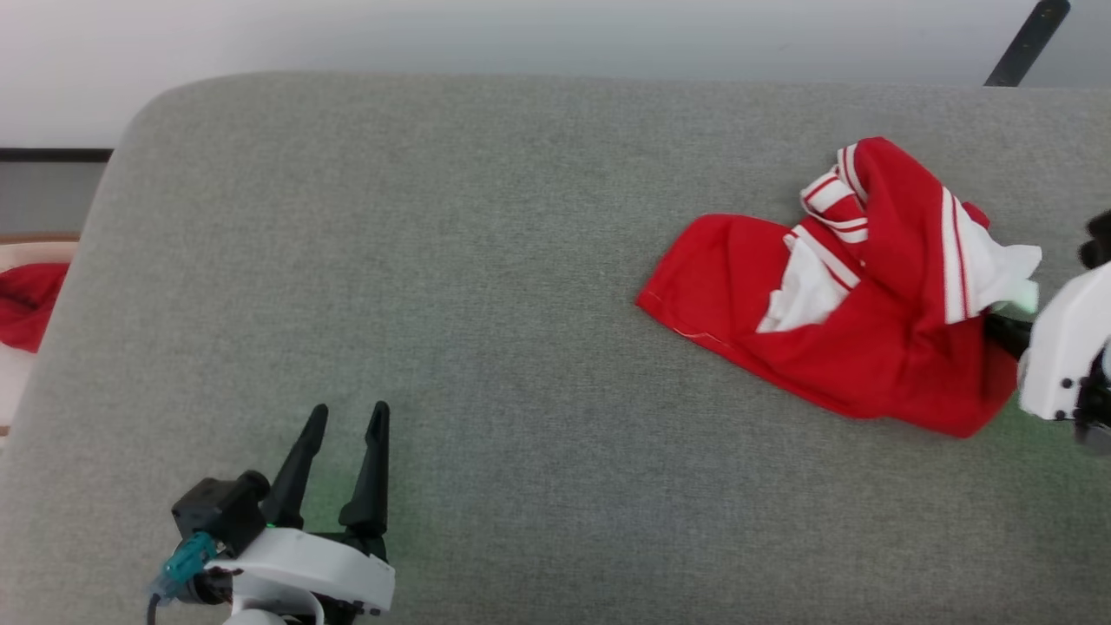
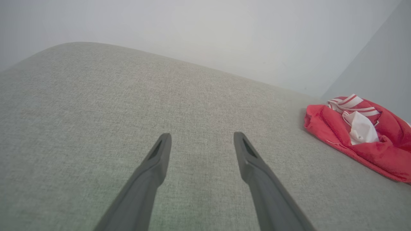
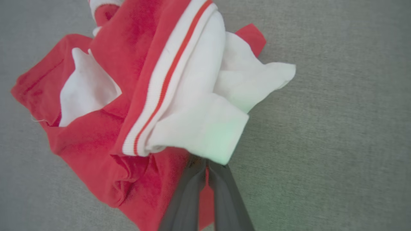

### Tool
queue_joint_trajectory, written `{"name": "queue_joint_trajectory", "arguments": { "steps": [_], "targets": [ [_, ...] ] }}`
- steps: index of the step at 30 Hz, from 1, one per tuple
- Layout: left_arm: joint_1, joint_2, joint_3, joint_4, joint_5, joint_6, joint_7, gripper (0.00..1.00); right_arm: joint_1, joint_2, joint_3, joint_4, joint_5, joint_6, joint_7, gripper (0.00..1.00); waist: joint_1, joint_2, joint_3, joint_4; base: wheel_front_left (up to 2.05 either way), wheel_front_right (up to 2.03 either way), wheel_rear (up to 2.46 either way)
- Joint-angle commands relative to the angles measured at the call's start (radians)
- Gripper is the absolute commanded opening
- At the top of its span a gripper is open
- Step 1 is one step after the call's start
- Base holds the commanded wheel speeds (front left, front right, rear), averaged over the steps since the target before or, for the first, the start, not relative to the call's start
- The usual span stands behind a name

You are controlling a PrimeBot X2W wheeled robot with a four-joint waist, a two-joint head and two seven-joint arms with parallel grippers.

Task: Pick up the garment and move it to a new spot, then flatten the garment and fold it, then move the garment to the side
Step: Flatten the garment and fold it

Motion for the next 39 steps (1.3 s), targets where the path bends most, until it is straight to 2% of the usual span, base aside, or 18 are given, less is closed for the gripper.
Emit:
{"name": "queue_joint_trajectory", "arguments": {
  "steps": [1, 6, 14, 15, 16, 17, 21, 25, 31, 35, 36, 39],
  "targets": [
    [0.005, 0.004, 0.005, -0.002, 0.001, -0.002, 0.0, 1.0, 0.021, -0.013, -0.014, -0.008, -0.002, -0.001, -0.011, 0.0, 0.0, 0.0, -0.002, -0.008, 0.0, 0.0, 0.0],
    [0.01, 0.006, 0.007, -0.007, 0.002, -0.002, 0.0, 1.0, 0.077, -0.028, -0.089, -0.025, 0.004, -0.001, -0.042, 0.0, 0.0, 0.0, 0.001, -0.029, 0.0, 0.0, 0.0],
    [-0.006, 0.017, -0.007, -0.004, -0.007, -0.002, 0.0, 1.0, 0.171, 0.029, -0.173, 0.014, -0.026, -0.001, -0.105, 0.0, 0.0, 0.0, 0.013, -0.062, 0.0, 0.0, 0.0],
    [-0.01, 0.02, -0.01, -0.005, -0.012, -0.002, 0.0, 1.0, 0.173, 0.041, -0.185, 0.018, -0.033, -0.001, -0.131, 0.35, 0.0, 0.0, 0.014, -0.066, 0.0, 0.0, 0.0],
    [-0.016, 0.026, -0.017, -0.009, -0.015, -0.003, 0.0, 1.0, 0.176, 0.053, -0.199, 0.023, -0.04, -0.001, -0.157, 0.6, 0.0, 0.0, 0.014, -0.07, 0.0, 0.0, 0.0],
    [-0.024, 0.037, -0.026, -0.012, -0.015, -0.003, 0.0, 1.0, 0.179, 0.061, -0.206, 0.023, -0.05, -0.001, -0.18, 1.0, 0.0, 0.0, 0.014, -0.073, 0.0, 0.0, 0.0],
    [-0.073, 0.088, -0.068, -0.026, -0.024, -0.003, 0.0, 1.0, 0.203, 0.085, -0.221, 0.0, -0.095, -0.001, -0.272, 1.0, 0.0, 0.0, 0.003, -0.09, 0.0, 0.0, 0.0],
    [-0.168, 0.167, -0.148, -0.057, -0.037, -0.003, 0.023, 1.0, 0.26, 0.117, -0.231, -0.083, -0.111, -0.001, -0.368, 1.0, 0.0, 0.0, -0.014, -0.12, 0.0, 0.0, 0.0],
    [-0.365, 0.27, -0.331, -0.102, -0.089, -0.003, 0.186, 1.0, 0.383, 0.184, -0.201, -0.258, -0.111, -0.001, -0.503, 1.0, 0.0, 0.0, -0.037, -0.201, 0.0, 0.0, 0.0],
    [-0.491, 0.278, -0.452, -0.078, -0.197, -0.003, 0.335, 1.0, 0.451, 0.233, -0.138, -0.335, -0.132, -0.001, -0.576, 1.0, 0.0, 0.0, -0.042, -0.278, 0.0, 0.0, 0.0],
    [-0.491, 0.278, -0.452, -0.078, -0.197, -0.003, 0.335, 1.0, 0.451, 0.233, -0.138, -0.335, -0.132, -0.001, -0.576, 1.0, 0.0, 0.0, -0.042, -0.278, 0.0, 0.0, 0.0],
    [-0.583, 0.262, -0.535, -0.034, -0.298, -0.002, 0.448, 1.0, 0.486, 0.262, -0.1, -0.363, -0.138, -0.001, -0.617, 1.0, 0.0, 0.0, -0.038, -0.337, 0.0, 0.0, 0.0]
  ]
}}
